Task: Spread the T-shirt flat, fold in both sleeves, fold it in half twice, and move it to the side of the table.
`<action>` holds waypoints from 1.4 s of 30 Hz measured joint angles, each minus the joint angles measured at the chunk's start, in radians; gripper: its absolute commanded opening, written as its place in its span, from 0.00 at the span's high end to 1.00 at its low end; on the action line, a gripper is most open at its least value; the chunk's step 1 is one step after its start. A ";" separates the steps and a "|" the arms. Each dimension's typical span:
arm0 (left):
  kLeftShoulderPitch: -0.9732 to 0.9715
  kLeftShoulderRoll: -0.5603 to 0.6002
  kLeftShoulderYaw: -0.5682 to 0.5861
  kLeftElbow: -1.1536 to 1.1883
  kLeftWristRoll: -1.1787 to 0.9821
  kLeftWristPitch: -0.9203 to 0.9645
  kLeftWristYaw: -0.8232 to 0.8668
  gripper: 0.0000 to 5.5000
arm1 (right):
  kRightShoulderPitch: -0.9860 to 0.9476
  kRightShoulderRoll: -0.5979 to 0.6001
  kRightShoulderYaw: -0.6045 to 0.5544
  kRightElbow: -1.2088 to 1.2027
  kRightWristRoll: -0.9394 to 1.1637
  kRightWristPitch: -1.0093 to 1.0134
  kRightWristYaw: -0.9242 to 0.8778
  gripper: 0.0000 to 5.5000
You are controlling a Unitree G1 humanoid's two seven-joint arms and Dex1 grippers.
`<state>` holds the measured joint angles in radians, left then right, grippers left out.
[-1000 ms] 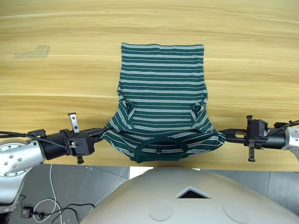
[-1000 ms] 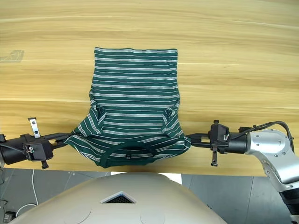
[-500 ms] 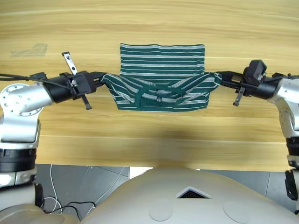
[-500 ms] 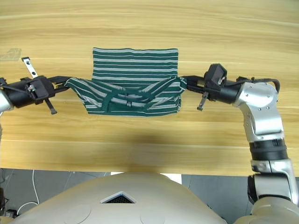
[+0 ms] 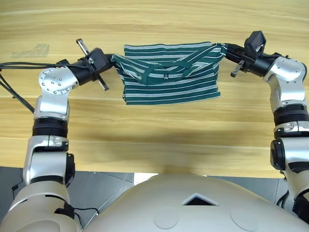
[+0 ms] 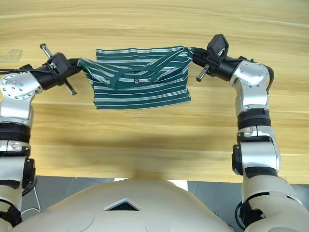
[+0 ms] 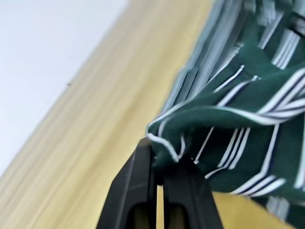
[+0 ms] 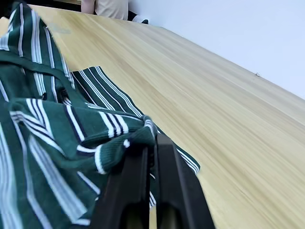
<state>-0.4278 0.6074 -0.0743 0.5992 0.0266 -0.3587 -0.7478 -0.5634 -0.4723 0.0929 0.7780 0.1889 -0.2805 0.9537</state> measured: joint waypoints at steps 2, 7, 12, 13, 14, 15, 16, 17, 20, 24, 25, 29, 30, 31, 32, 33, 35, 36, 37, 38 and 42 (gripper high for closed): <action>-0.037 -0.024 0.029 0.042 -0.029 -0.014 0.033 1.00 | -0.034 0.012 -0.009 0.067 -0.016 -0.022 -0.016 1.00; -0.063 -0.076 0.036 0.127 -0.026 -0.036 0.090 0.86 | -0.083 0.035 -0.016 0.195 -0.068 -0.079 -0.081 0.91; -0.105 -0.102 -0.004 0.249 0.071 -0.031 0.210 0.69 | -0.136 0.073 -0.026 0.291 -0.127 -0.120 -0.221 0.77; -0.110 -0.103 -0.022 0.282 0.112 -0.026 0.260 0.67 | -0.146 0.080 -0.027 0.310 -0.138 -0.127 -0.267 0.77; -0.114 -0.106 -0.044 0.329 0.159 -0.012 0.317 0.64 | -0.153 0.087 -0.034 0.328 -0.155 -0.137 -0.325 0.77; -0.114 -0.108 -0.060 0.369 0.188 -0.005 0.361 0.61 | -0.156 0.090 -0.040 0.345 -0.165 -0.142 -0.367 0.77; -0.114 -0.113 -0.064 0.400 0.203 0.000 0.393 0.58 | -0.156 0.091 -0.045 0.356 -0.173 -0.148 -0.397 0.77; -0.114 -0.120 -0.063 0.424 0.207 0.004 0.425 0.56 | -0.155 0.093 -0.046 0.363 -0.175 -0.156 -0.416 0.77; -0.117 -0.135 -0.022 0.487 0.202 0.007 0.550 0.45 | -0.139 0.099 -0.050 0.377 -0.196 -0.179 -0.455 0.77; -0.122 -0.122 0.049 0.495 0.163 -0.017 0.632 0.33 | -0.134 0.099 -0.051 0.378 -0.212 -0.202 -0.476 0.77; -0.123 -0.113 0.063 0.486 0.150 -0.031 0.639 0.30 | -0.121 0.101 -0.052 0.367 -0.211 -0.221 -0.447 0.77; -0.068 -0.109 0.138 0.310 0.065 -0.120 0.634 0.22 | -0.025 0.106 -0.079 0.208 -0.125 -0.317 -0.265 0.77; -0.036 -0.107 0.158 0.237 0.044 -0.134 0.631 0.22 | -0.013 0.099 -0.096 0.175 -0.095 -0.324 -0.242 0.77; 0.003 -0.103 0.169 0.161 0.042 -0.140 0.629 0.22 | -0.001 0.082 -0.102 0.142 -0.088 -0.336 -0.225 0.77; 0.050 -0.102 0.174 0.081 0.033 -0.137 0.622 0.22 | 0.019 0.063 -0.102 0.107 -0.086 -0.347 -0.208 0.77; 0.097 -0.101 0.172 0.001 0.030 -0.123 0.606 0.22 | 0.051 0.041 -0.088 0.062 -0.097 -0.354 -0.185 0.77; 0.187 -0.094 0.159 -0.147 0.040 -0.090 0.570 0.22 | 0.134 -0.012 -0.029 -0.026 -0.163 -0.355 -0.137 0.77; 0.257 -0.076 0.135 -0.244 0.069 -0.074 0.541 0.22 | 0.207 -0.054 0.025 -0.081 -0.228 -0.353 -0.106 0.77; 0.297 -0.069 0.131 -0.287 0.091 -0.055 0.532 0.22 | 0.248 -0.071 0.047 -0.105 -0.261 -0.348 -0.099 0.77; 0.336 -0.059 0.127 -0.335 0.110 -0.033 0.523 0.22 | 0.279 -0.091 0.066 -0.140 -0.288 -0.338 -0.097 0.77; 0.397 -0.050 0.126 -0.451 0.146 0.019 0.520 0.22 | 0.284 -0.113 0.089 -0.235 -0.333 -0.300 -0.117 0.77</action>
<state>-0.0310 0.5577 0.0518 0.1478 0.1727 -0.3393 -0.2274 -0.2796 -0.5857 0.1819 0.5430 -0.1443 -0.5806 0.8365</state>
